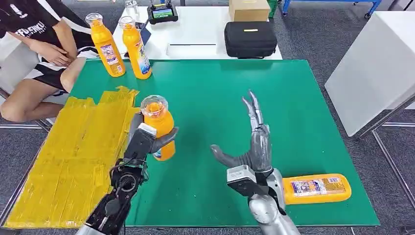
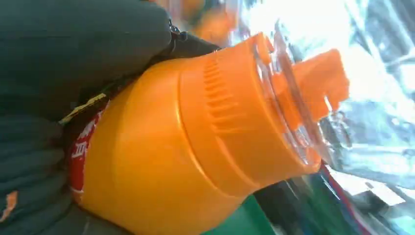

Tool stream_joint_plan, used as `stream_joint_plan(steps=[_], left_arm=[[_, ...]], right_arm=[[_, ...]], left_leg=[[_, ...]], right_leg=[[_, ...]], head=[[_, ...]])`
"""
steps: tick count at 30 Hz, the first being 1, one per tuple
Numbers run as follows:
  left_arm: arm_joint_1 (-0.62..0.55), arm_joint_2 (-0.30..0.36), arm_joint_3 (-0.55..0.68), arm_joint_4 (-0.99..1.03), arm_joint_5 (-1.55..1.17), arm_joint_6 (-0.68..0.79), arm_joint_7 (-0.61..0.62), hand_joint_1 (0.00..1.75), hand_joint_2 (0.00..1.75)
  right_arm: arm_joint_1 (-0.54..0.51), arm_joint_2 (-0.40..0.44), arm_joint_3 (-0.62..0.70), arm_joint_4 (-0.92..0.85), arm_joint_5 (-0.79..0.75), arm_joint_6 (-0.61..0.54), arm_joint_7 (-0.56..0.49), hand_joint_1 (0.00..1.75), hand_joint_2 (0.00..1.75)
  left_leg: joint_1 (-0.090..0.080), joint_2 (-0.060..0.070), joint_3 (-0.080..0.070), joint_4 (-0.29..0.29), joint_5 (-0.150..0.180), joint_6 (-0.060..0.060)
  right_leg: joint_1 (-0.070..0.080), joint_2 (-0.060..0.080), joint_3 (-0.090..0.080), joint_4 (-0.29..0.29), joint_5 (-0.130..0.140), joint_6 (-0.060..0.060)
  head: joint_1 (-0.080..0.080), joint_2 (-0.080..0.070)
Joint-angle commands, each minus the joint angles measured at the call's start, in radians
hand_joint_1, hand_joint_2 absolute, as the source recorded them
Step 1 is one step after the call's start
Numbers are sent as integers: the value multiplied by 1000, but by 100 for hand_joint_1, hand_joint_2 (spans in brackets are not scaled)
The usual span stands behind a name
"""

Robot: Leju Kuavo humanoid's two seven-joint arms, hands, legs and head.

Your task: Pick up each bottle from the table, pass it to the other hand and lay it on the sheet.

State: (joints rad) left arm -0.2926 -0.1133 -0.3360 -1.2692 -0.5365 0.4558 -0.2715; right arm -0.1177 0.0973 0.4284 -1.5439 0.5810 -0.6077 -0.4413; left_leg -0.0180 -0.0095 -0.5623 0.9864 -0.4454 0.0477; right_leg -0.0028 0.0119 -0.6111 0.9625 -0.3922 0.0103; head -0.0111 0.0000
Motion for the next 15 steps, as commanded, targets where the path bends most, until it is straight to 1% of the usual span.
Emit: stream_joint_plan(steps=[1,2,3,4,5,6,7,8,9,10,11,12,13,15], left_arm=[[-70,51,129,133,-948,173,336,175,175],[-74,50,131,146,-954,172,333,175,175],[-92,51,134,190,-977,146,332,175,175],[-108,70,117,221,-1034,135,369,175,175],[-145,152,-26,263,-1034,107,497,175,175],[-160,174,-75,284,-1034,91,540,175,175],[-189,210,-161,320,-1034,69,617,175,175],[-211,232,-229,352,-1034,44,668,175,175],[-226,234,-244,408,-1034,22,687,175,175],[-237,239,-260,440,-1034,5,698,175,175],[-255,242,-280,488,-1034,-20,709,175,175],[-259,241,-273,510,-1034,-26,702,175,175],[-268,236,-259,549,-1034,-44,688,175,175],[-283,217,-204,639,-1034,-52,648,175,175]], right_arm=[[65,-36,-121,-182,39,12,42,0,175],[67,-36,-124,-179,39,9,41,0,175],[71,-39,-132,-176,40,1,41,0,175],[73,-44,-136,-175,39,-1,37,0,175],[75,-48,-141,-173,37,1,34,0,175],[76,-50,-143,-173,37,4,32,0,175],[78,-53,-145,-172,42,11,31,0,175],[79,-55,-147,-169,48,15,30,0,175],[76,-53,-151,-161,52,22,31,0,175],[75,-52,-153,-157,55,26,33,0,175],[69,-50,-156,-149,60,32,35,0,175],[65,-50,-157,-145,60,35,35,0,175],[60,-49,-159,-140,61,38,36,0,175],[54,-45,-161,-134,63,46,37,0,175]], left_leg=[[1,0,6,-1,-2,-4],[1,0,4,-1,-1,-3],[1,-1,6,-1,-2,-4],[1,-1,3,-1,-1,-2],[1,-1,6,-1,-2,-4],[1,-2,4,-1,-1,-3],[2,-3,5,-1,-1,-4],[1,-3,4,-1,0,-3],[1,-4,4,-1,-1,-4],[0,-2,4,-1,0,-3],[1,-2,6,-1,-1,-4],[0,-1,4,-1,0,-3],[2,-2,7,-1,-1,-5],[1,0,5,-1,-1,-4]], right_leg=[[1,-1,6,-1,-2,0],[1,-2,4,-1,-1,0],[1,-3,6,-1,-2,0],[1,-1,4,-1,-1,0],[1,-3,7,-2,-2,0],[1,-3,5,-1,-1,0],[1,-4,7,-1,-2,0],[0,-4,5,-1,-1,0],[1,-5,6,-1,-2,0],[0,-3,4,-1,-1,0],[1,-3,6,-1,-2,0],[0,-2,4,-1,-1,0],[1,-4,7,-1,-2,0],[1,-1,5,-1,-1,0]], head=[[0,0],[0,0],[0,0],[0,0],[0,0],[0,0],[0,0],[0,0],[0,0],[0,0],[0,0],[0,0],[0,0],[0,0]])
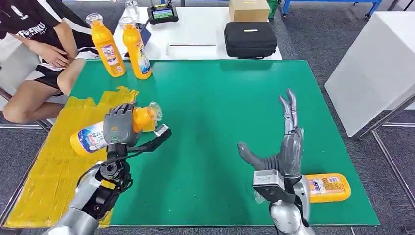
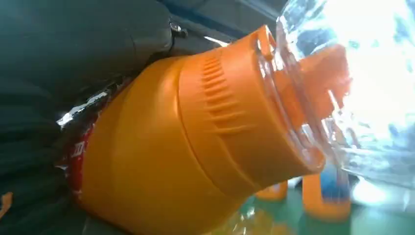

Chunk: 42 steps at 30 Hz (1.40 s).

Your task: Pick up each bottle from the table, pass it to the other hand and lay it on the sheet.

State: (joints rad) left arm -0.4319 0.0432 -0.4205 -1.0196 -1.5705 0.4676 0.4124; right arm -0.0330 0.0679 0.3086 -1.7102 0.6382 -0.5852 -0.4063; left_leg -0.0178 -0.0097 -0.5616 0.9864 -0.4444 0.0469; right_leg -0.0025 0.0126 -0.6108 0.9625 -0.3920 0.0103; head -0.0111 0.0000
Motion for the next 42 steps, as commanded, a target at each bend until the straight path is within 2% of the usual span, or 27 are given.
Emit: stream_joint_plan(steps=[1,7,8,9,11,18,21,22,23,26,28,29,32,36,37,38,42], left_arm=[[-151,58,-106,429,0,-66,-46,175,175],[-154,37,25,571,0,-65,-120,175,175],[-152,38,27,571,0,-61,-121,161,175],[-149,36,32,572,0,-55,-120,0,175],[-142,28,53,584,0,-29,-100,0,175],[-143,24,58,585,0,-35,-94,0,175],[-127,9,125,563,0,17,-93,0,175],[-112,-13,207,536,53,70,-149,0,175],[-93,-48,316,489,190,120,-278,0,175],[-41,-113,476,328,399,143,-506,0,175],[-2,-149,517,197,552,89,-638,0,175],[14,-149,514,157,555,74,-636,0,175],[91,-183,540,-42,888,-107,-802,0,175],[175,-187,502,-213,1138,-265,-880,0,175],[179,-188,496,-222,1140,-265,-879,0,175],[179,-188,496,-222,1140,-265,-879,0,175],[179,-188,496,-222,1140,-265,-879,0,175]], right_arm=[[-31,-14,-42,33,8,27,3,0,175],[-34,-13,-47,40,58,84,41,0,175],[-32,-13,-48,39,59,84,41,0,175],[-30,-14,-48,39,62,86,42,0,175],[-28,-20,-47,36,116,129,78,0,175],[-30,-21,-46,38,130,142,87,0,175],[-39,-35,-38,47,193,203,124,0,175],[-37,-40,-39,44,213,213,128,0,175],[-29,-44,-38,33,228,206,124,0,175],[-13,-61,-31,0,279,214,126,0,175],[-8,-75,-24,-27,310,228,130,0,175],[-5,-77,-25,-36,315,231,134,0,175],[-3,-117,-13,-63,367,287,135,0,175],[20,-195,-28,-104,490,411,159,0,175],[27,-200,-37,-108,487,413,153,0,175],[27,-200,-37,-108,487,413,153,0,175],[27,-200,-37,-108,487,413,153,0,175]], left_leg=[[2,2,7,-1,-3,-4],[2,3,7,0,-3,-5],[2,4,5,0,-2,-4],[1,3,2,-1,-1,-2],[1,3,3,0,-2,-3],[1,2,5,-1,-2,-4],[1,2,6,-1,-2,-4],[2,2,8,-1,-3,-5],[1,2,7,-1,-2,-4],[1,0,5,-1,-2,-3],[1,-2,4,1,-2,-3],[1,-1,3,1,-1,-2],[0,0,2,0,-1,-2],[1,2,4,1,-4,-3],[1,2,7,1,-5,-4],[0,0,2,0,-2,-1],[1,0,6,1,-6,-4]], right_leg=[[2,0,7,-1,-2,0],[2,1,8,-1,-3,0],[2,2,5,-1,-1,0],[0,1,2,0,-1,0],[1,1,4,0,-1,0],[1,0,5,-1,-1,0],[1,0,6,-1,-1,0],[2,0,8,-2,-2,0],[1,1,7,-1,-1,0],[1,-1,6,-1,-1,0],[1,-3,5,0,-2,1],[1,-3,3,0,-2,1],[1,0,3,0,-1,1],[0,0,5,0,-3,1],[1,-1,8,0,-4,1],[-1,-1,3,-1,-1,0],[1,-1,8,0,-4,1]], head=[[0,0],[0,0],[0,0],[0,0],[0,0],[0,0],[0,0],[0,0],[0,0],[0,0],[0,0],[0,0],[0,0],[0,0],[0,0],[0,0],[0,0]])
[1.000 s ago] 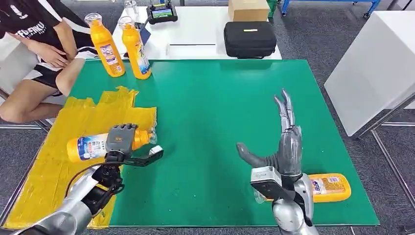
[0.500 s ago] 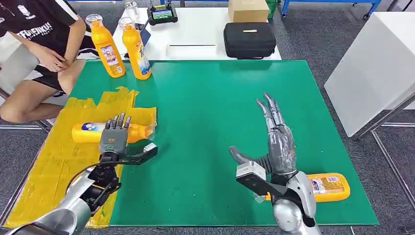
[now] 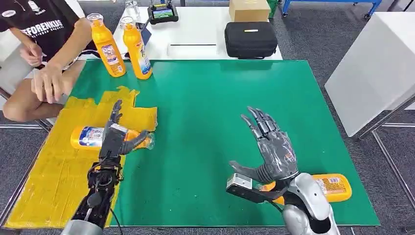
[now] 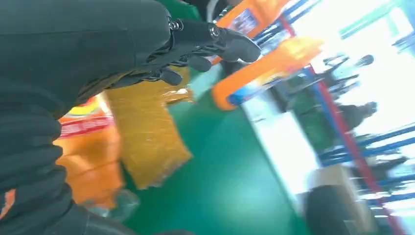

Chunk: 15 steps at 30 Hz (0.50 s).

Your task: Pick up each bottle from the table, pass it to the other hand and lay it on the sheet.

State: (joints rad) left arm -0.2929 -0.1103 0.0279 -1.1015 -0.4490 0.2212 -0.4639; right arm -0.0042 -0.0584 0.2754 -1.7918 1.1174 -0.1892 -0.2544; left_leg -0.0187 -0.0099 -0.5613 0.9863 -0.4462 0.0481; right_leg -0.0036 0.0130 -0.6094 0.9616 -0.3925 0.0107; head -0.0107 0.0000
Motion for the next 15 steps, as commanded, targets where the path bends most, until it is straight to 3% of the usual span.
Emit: stream_joint_plan(steps=[1,3,7,11,14,15], left_arm=[[40,-35,48,-140,18,-19,-2,0,175],[32,-32,47,-126,52,-37,-18,0,175],[55,-20,12,-187,233,-192,-69,0,175],[50,-10,-31,-172,281,-233,-72,0,175],[32,-3,-53,-128,293,-237,-79,0,175],[31,0,-58,-120,296,-234,-81,0,175]], right_arm=[[-2,-74,-4,-27,8,17,1,0,175],[-4,-79,2,-23,16,31,-4,0,175],[12,-232,-74,-21,-57,143,-46,0,175],[73,-373,-253,42,-170,277,-87,0,175],[113,-433,-361,84,-233,364,-107,0,175],[116,-440,-386,99,-248,386,-110,0,175]], left_leg=[[1,1,3,0,-2,-3],[1,2,4,0,-2,-4],[2,0,6,1,-3,-5],[2,-5,5,1,-2,-3],[0,-5,3,0,0,-1],[1,-8,8,1,-3,-3]], right_leg=[[1,0,3,0,-1,0],[1,-1,4,0,-2,0],[2,-3,7,0,-3,0],[2,-7,7,-1,-3,2],[1,-6,4,-1,-2,1],[2,-11,11,-2,-5,2]], head=[[0,0],[0,0],[0,0],[0,0],[0,0],[-1,0]])
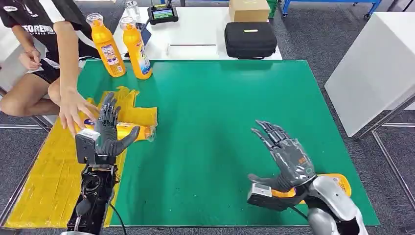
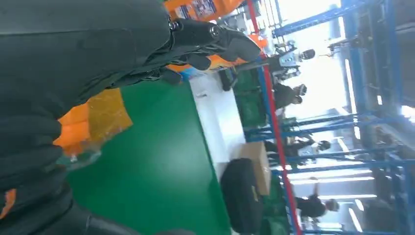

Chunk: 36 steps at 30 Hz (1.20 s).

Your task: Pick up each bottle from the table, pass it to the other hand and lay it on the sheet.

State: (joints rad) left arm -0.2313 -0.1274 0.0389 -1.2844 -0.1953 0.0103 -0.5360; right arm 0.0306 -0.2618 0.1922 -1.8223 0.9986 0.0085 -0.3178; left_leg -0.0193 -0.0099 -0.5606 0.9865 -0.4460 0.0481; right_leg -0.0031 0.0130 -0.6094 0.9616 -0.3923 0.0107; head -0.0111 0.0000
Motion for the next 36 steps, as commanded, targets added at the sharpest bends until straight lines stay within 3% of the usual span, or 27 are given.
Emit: stream_joint_plan(steps=[1,5,7,19,34,35,36], left_arm=[[-31,21,-74,65,46,-20,-11,0,175],[-22,27,-86,72,69,-24,-16,0,175],[-17,25,-89,82,76,-22,-20,0,175],[-52,24,-95,111,88,-16,-21,0,175],[-87,34,-125,145,98,-20,-11,0,175],[-87,34,-125,145,98,-20,-11,0,175],[-88,34,-125,148,98,-20,-11,0,175]], right_arm=[[79,-243,-315,145,-139,215,-49,0,175],[77,-281,-330,211,-150,277,-46,0,175],[74,-291,-336,246,-149,277,-46,0,175],[31,-339,-313,338,-170,312,-40,0,175],[38,-287,-219,419,-143,307,-4,0,175],[38,-287,-219,419,-143,307,-4,0,175],[41,-287,-218,417,-143,307,-2,0,175]], left_leg=[[0,-6,3,0,-1,-2],[-2,-2,3,-1,-3,0],[-1,-1,9,-1,-6,-2],[-1,0,6,0,-4,0],[-2,0,4,-1,-3,1],[0,0,9,-1,-5,-3],[-1,0,4,-1,-3,0]], right_leg=[[0,-7,6,-2,-3,1],[-2,-3,5,-2,-3,3],[-2,-4,11,-2,-5,3],[-2,-3,7,-2,-3,4],[-2,-2,5,-2,-2,3],[-1,-3,11,-3,-4,3],[-2,-2,5,-3,-2,3]], head=[[0,0],[0,0],[0,0],[0,0],[0,0],[0,0],[0,0]])
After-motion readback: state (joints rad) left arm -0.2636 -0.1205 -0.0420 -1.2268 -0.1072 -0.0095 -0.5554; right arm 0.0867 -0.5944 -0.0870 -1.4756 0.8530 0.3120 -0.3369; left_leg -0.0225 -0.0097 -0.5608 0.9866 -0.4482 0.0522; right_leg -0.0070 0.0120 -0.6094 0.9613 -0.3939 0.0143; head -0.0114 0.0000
